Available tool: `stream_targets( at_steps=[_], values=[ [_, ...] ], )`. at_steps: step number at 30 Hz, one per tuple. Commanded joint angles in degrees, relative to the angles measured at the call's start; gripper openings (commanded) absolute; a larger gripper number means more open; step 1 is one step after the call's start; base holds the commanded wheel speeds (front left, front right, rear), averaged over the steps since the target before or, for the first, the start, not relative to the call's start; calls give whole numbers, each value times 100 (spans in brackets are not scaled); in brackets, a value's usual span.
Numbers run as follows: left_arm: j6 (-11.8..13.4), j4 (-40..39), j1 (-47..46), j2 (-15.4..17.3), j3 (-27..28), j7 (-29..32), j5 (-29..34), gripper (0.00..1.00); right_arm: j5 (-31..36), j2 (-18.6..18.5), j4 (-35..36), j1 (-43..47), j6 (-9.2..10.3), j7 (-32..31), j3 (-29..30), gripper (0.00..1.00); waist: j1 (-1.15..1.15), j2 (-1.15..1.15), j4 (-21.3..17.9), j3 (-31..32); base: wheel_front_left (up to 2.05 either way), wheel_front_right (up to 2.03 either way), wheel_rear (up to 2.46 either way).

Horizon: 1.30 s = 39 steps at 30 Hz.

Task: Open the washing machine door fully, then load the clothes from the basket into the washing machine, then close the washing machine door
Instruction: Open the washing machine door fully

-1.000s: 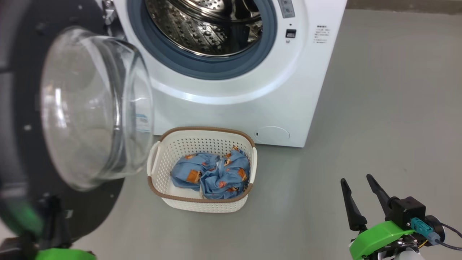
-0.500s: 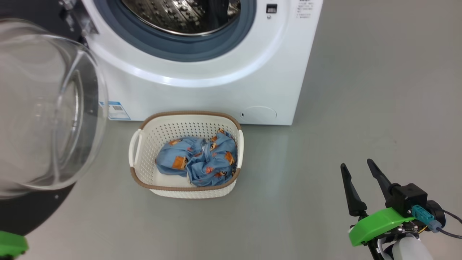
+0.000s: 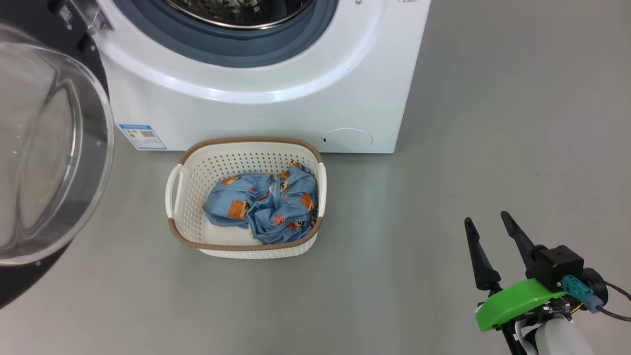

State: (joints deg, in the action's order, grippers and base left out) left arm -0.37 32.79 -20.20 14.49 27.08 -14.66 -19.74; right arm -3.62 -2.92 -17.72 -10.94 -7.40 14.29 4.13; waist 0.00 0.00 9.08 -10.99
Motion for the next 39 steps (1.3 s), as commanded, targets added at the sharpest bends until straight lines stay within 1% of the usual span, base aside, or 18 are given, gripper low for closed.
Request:
stream_targets(
  at_steps=[1, 5, 11, 17, 21, 22, 23, 24, 31, 35, 39],
  values=[
    [-34, -82, -203, 445, 287, -34, 71, 0, 41, 4, 145, -197, -9, 43, -156, 100, 0, 0, 4, -25, 0, 0, 0],
    [-151, 22, -325, 510, 422, -34, 227, 0, 43, 4, 154, -241, -9, 20, -158, 100, 0, 0, 6, -65, 0, 0, 0],
    [-390, 1, -334, 446, 563, -34, 508, 0, -11, 4, 114, -267, -9, 19, -171, 100, 0, 0, -8, 2, 0, 0, 0],
    [-560, -387, -58, 143, 636, -34, 725, 0, -65, 4, 85, -210, -9, 32, -152, 100, 0, 0, -8, 152, 0, 0, 0],
    [-643, -818, 211, -168, 509, -34, 897, 0, -125, 4, 54, -150, -9, 42, -153, 100, 0, 0, 10, 261, 0, 0, 0],
    [-654, -957, 281, -252, 475, -34, 940, 32, -137, 4, 47, -135, -9, 45, -155, 100, 0, 0, 13, 286, 0, 0, 0],
    [-664, -1105, 352, -342, 441, -34, 975, 70, -150, 4, 43, -124, -9, 47, -159, 100, 0, 0, 14, 303, 0, 0, 0],
    [-672, -1222, 422, -426, 406, -34, 998, 100, -160, 4, 41, -115, -9, 49, -161, 100, 0, 0, 15, 323, 0, 0, 0],
    [-700, -1956, 879, -876, 76, -34, 1159, 100, -183, 4, 79, -53, -9, 61, -207, 100, 0, 0, -59, 462, 0, 0, 0],
    [-707, -2413, 1222, -1027, -302, -34, 1219, 100, -153, 4, 154, -22, -9, 65, -231, 100, 0, 0, -169, 533, 0, 0, 0],
    [-710, -2694, 1529, -1097, -693, -34, 1249, 100, -165, 4, 220, 41, -9, 67, -281, 100, 0, 0, -299, 622, 0, 0, 0]
  ],
)
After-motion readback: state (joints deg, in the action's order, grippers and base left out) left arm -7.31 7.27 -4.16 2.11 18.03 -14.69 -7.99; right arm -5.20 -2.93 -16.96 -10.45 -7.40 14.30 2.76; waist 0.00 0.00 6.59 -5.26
